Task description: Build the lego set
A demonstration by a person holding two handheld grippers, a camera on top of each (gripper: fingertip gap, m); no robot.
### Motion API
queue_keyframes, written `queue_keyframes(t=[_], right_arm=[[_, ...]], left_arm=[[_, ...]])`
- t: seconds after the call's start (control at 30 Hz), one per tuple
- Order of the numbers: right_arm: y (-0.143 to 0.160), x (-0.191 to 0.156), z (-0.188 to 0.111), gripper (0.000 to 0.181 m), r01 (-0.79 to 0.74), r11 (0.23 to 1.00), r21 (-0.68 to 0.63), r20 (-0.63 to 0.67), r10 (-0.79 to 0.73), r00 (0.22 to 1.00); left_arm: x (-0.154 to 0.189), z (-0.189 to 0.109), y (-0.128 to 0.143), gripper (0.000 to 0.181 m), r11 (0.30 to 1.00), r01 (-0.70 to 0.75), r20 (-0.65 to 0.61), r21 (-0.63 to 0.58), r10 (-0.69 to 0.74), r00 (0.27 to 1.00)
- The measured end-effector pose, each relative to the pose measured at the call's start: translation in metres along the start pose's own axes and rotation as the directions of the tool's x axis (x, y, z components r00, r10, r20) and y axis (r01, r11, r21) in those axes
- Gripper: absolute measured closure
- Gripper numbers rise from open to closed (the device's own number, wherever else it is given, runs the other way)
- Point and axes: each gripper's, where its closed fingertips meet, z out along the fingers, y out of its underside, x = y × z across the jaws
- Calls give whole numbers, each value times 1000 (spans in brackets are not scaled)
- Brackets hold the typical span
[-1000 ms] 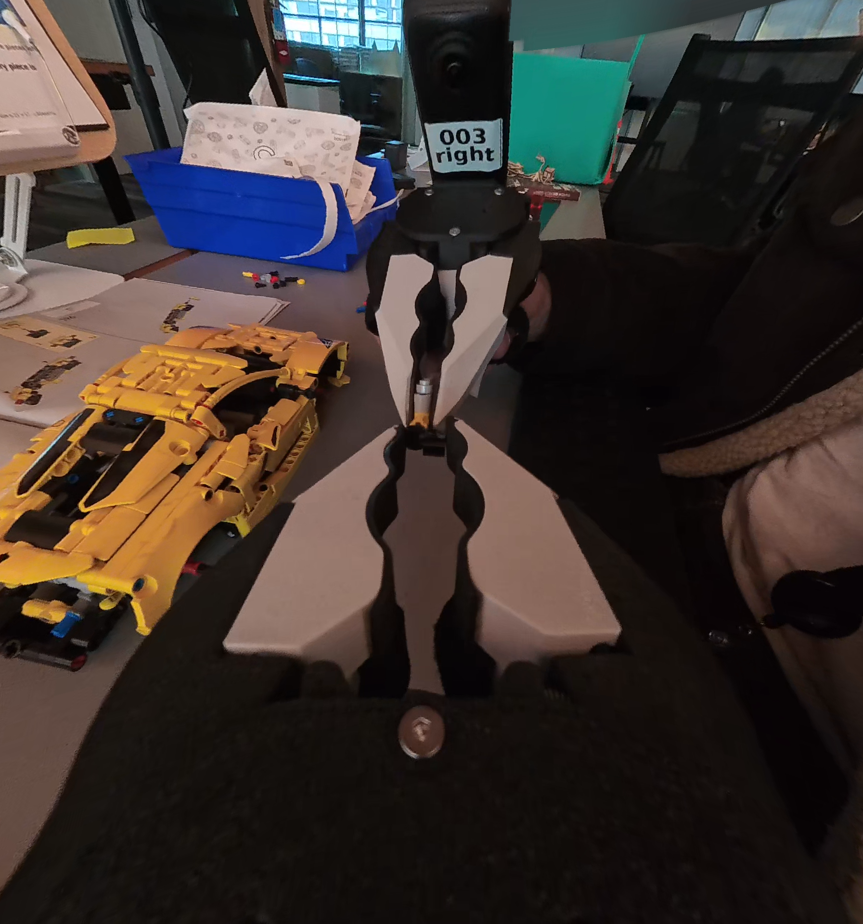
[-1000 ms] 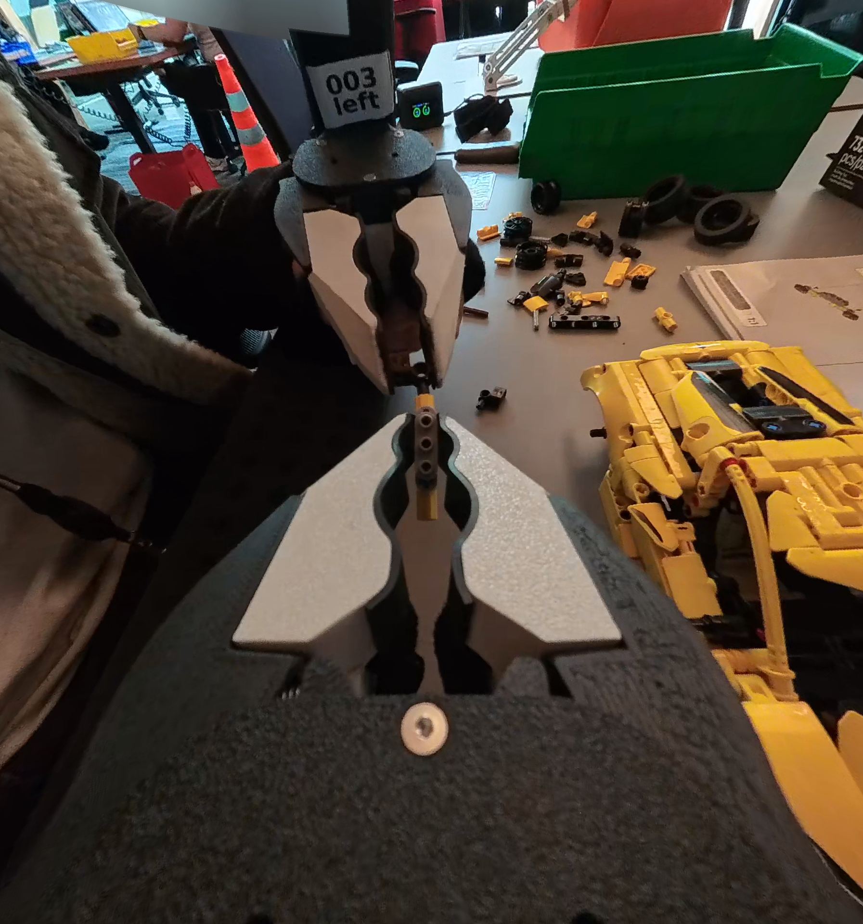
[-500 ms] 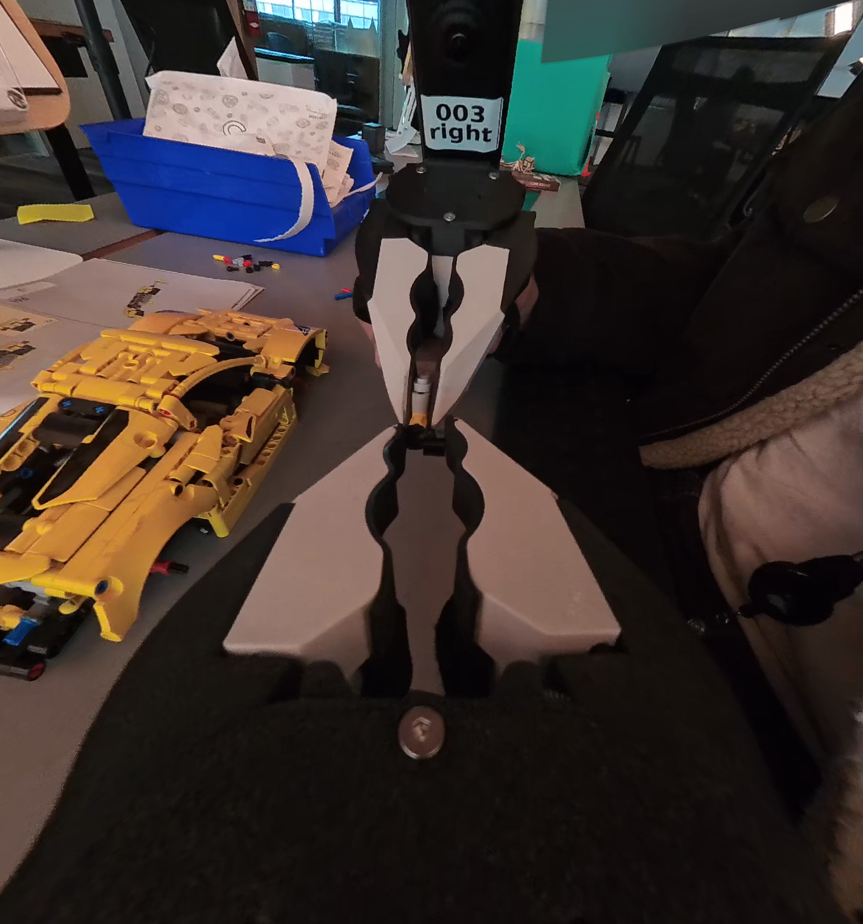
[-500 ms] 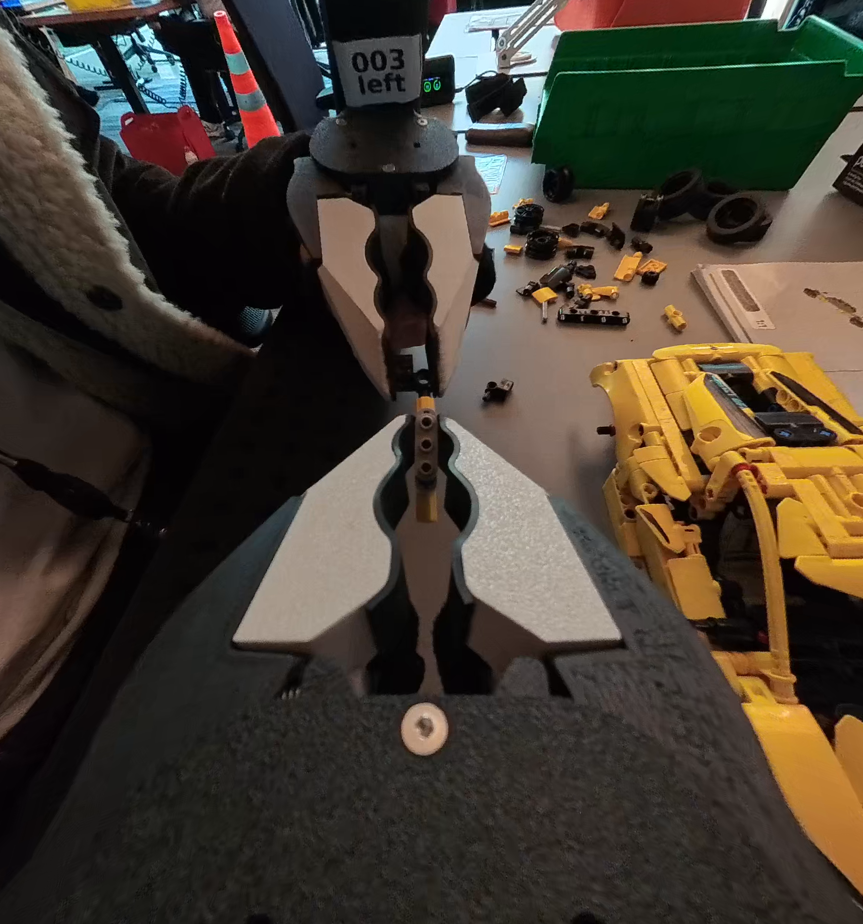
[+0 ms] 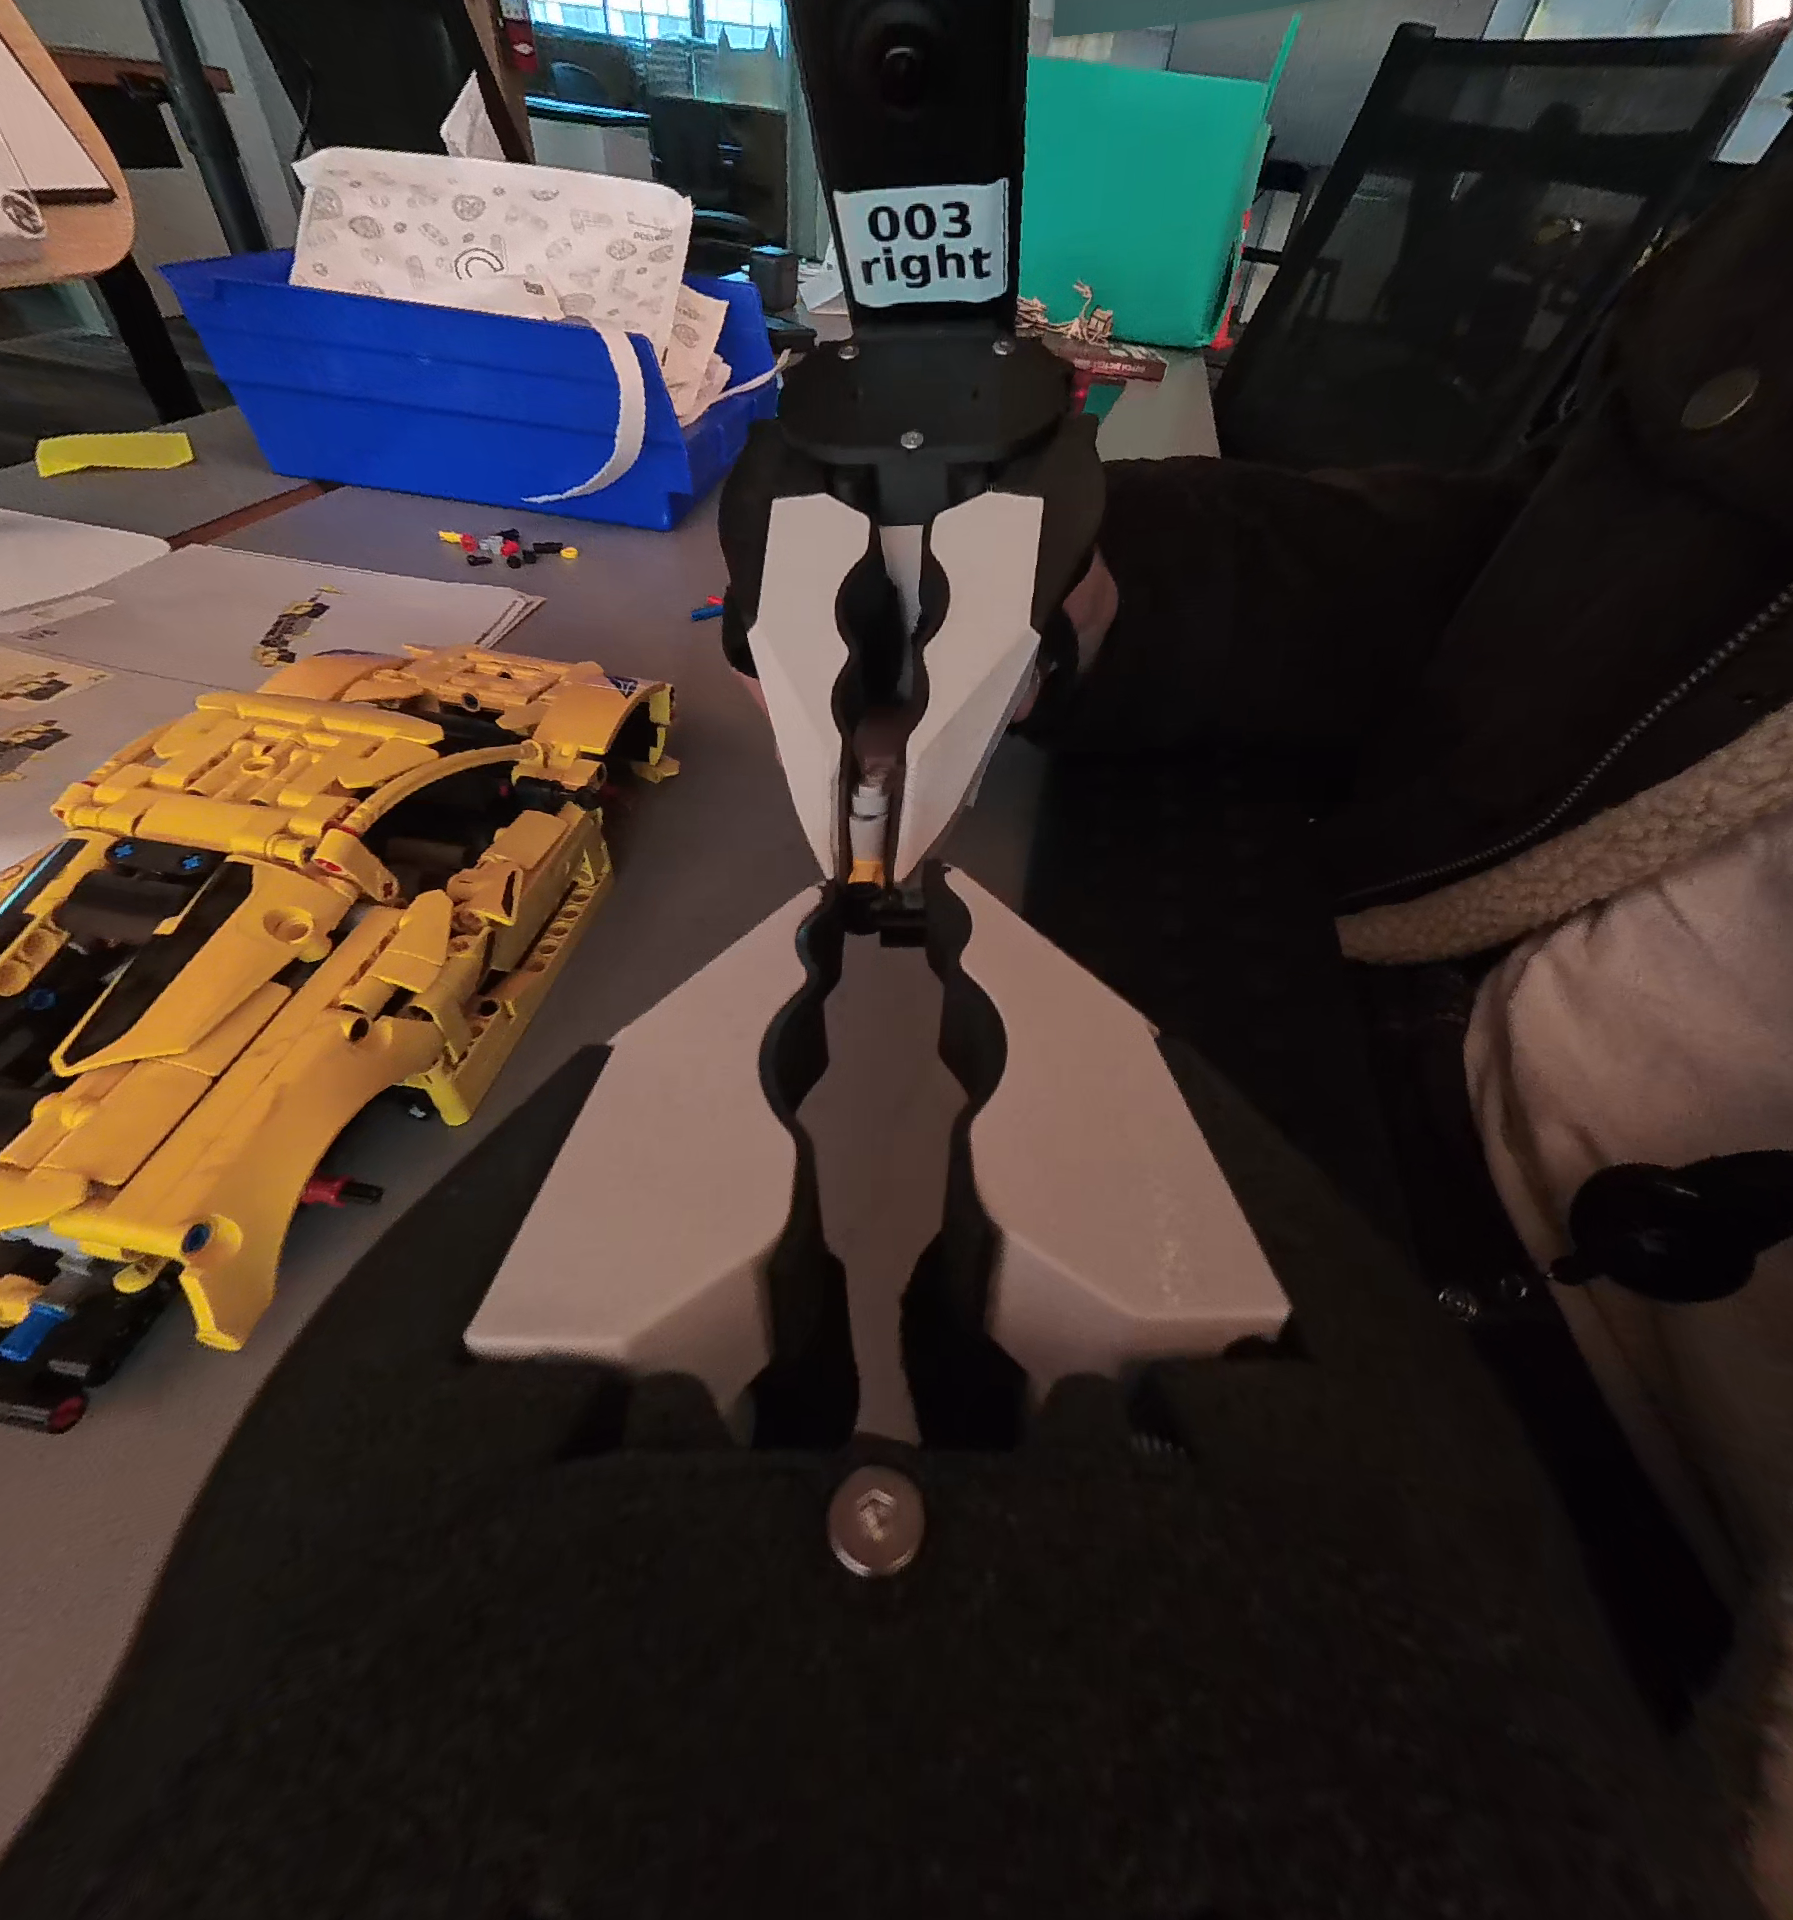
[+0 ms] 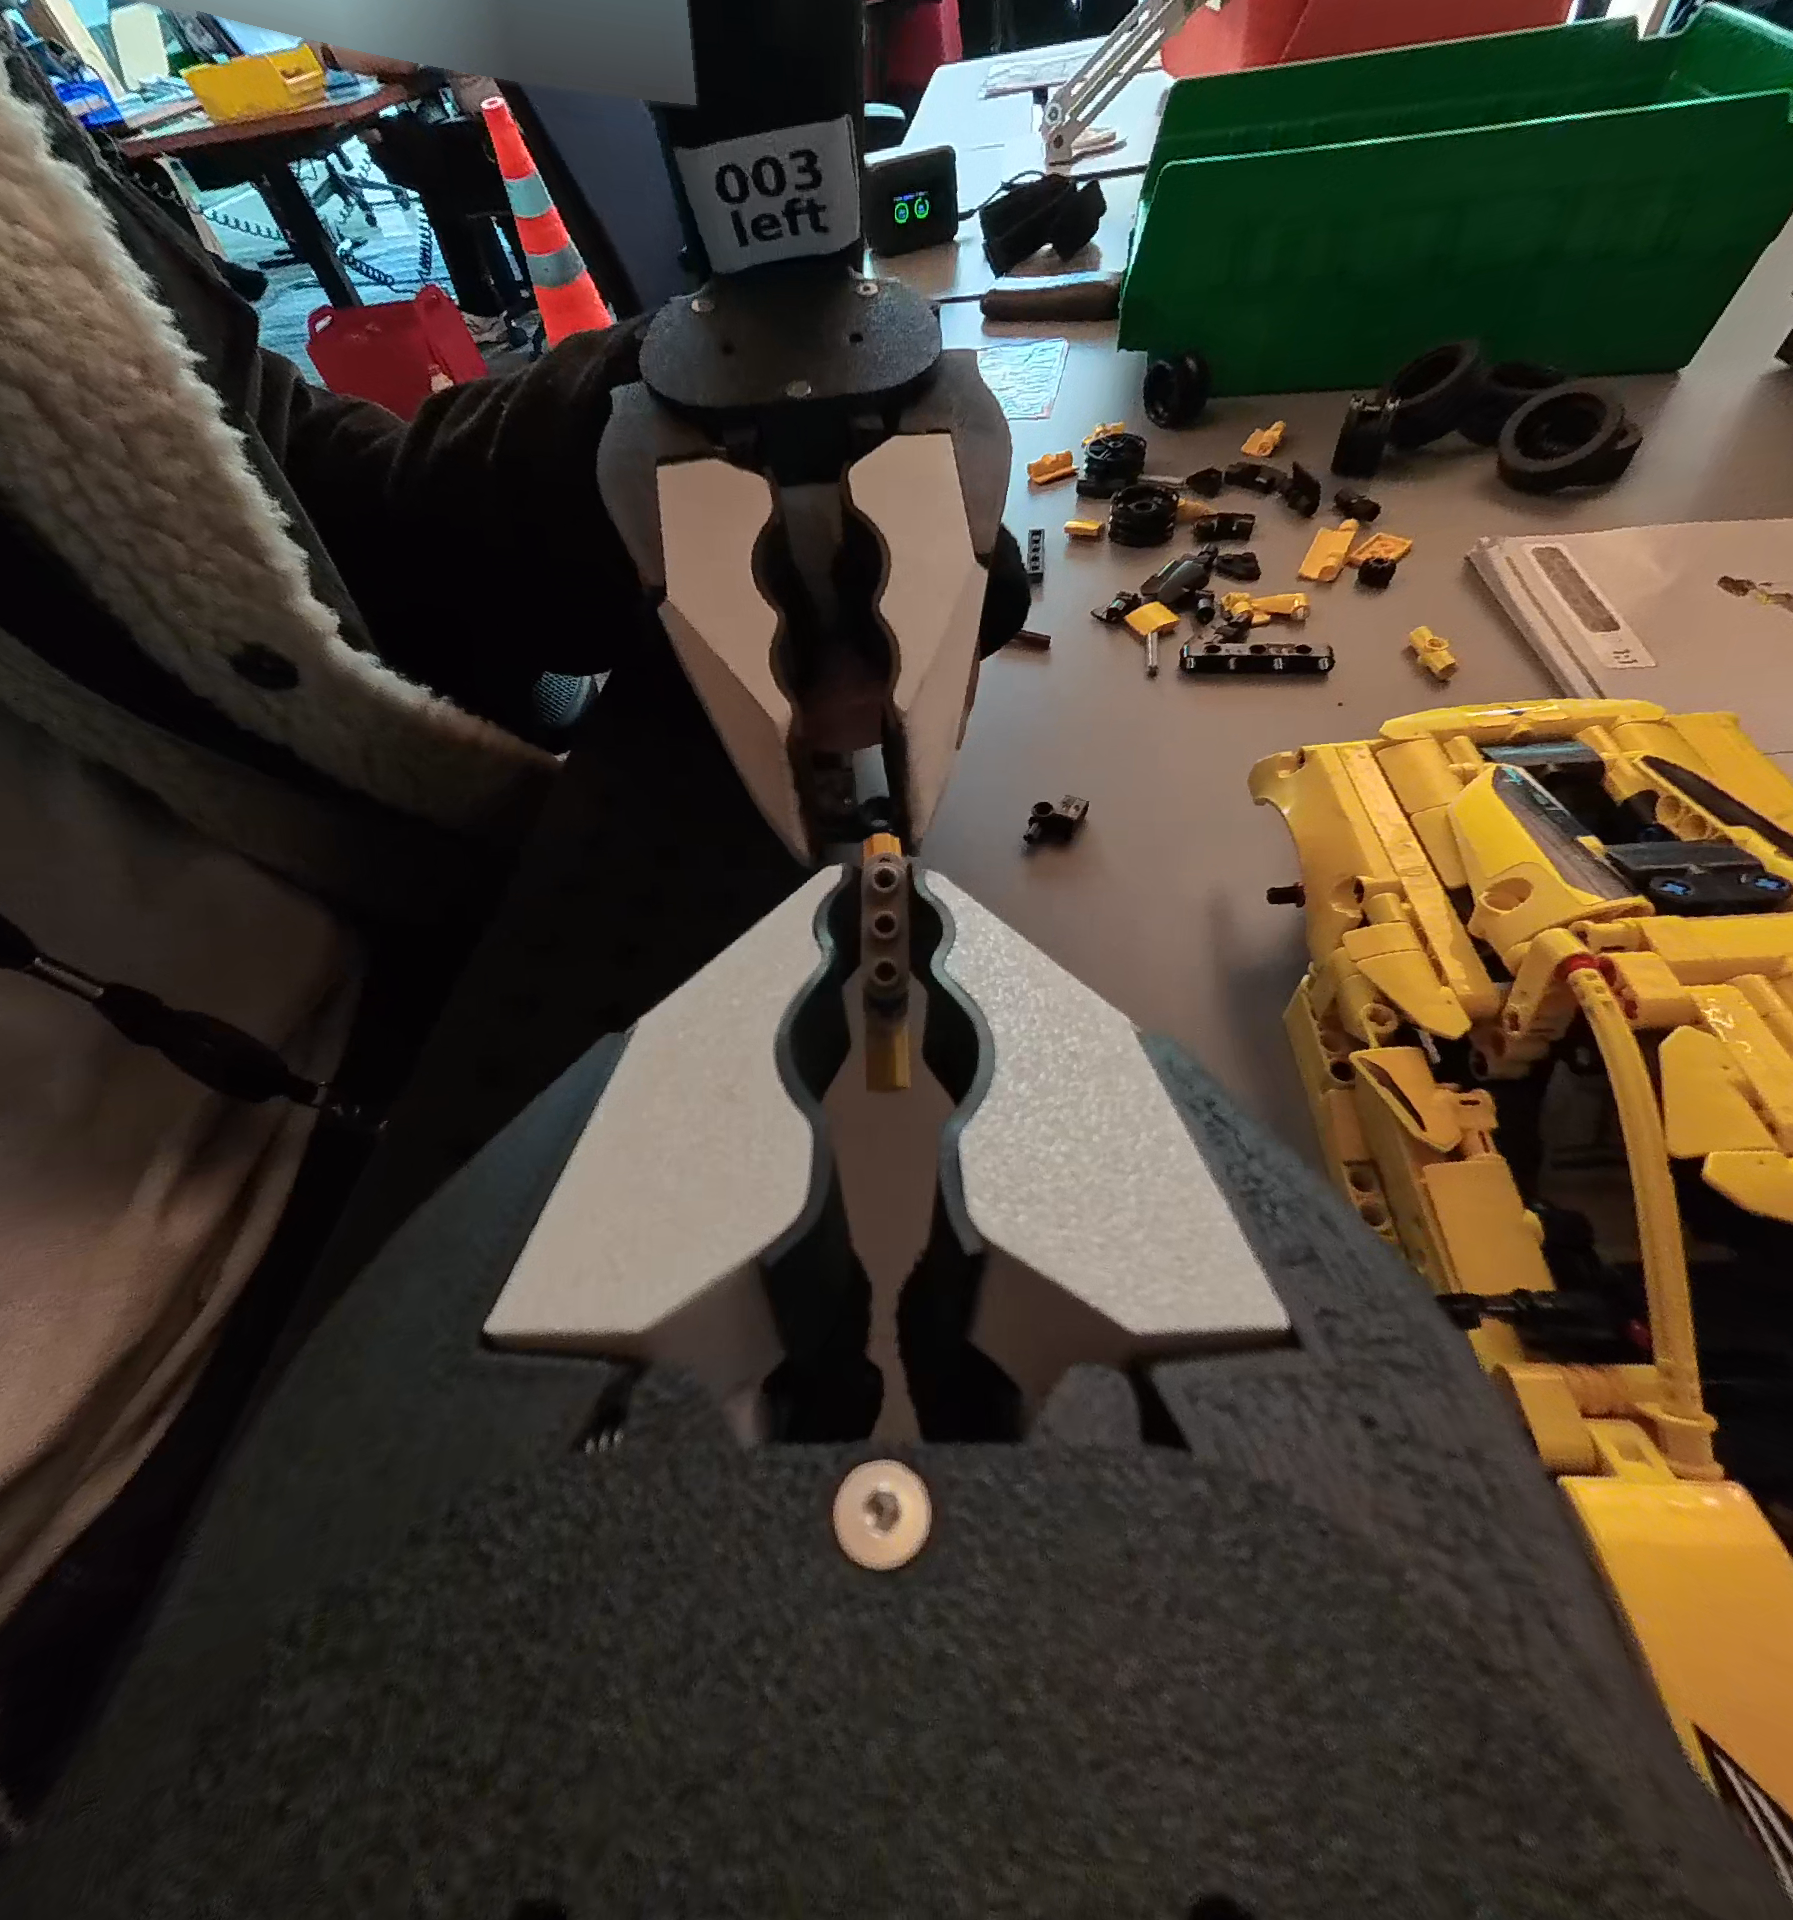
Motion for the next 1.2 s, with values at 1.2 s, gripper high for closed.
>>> queue_keyframes(t=[1.2], right_arm=[[-38,-4,-16,175,-124,968,218,72,111,991]], left_arm=[[1,-18,-36,165,942,265,-145,207,-239,960]])
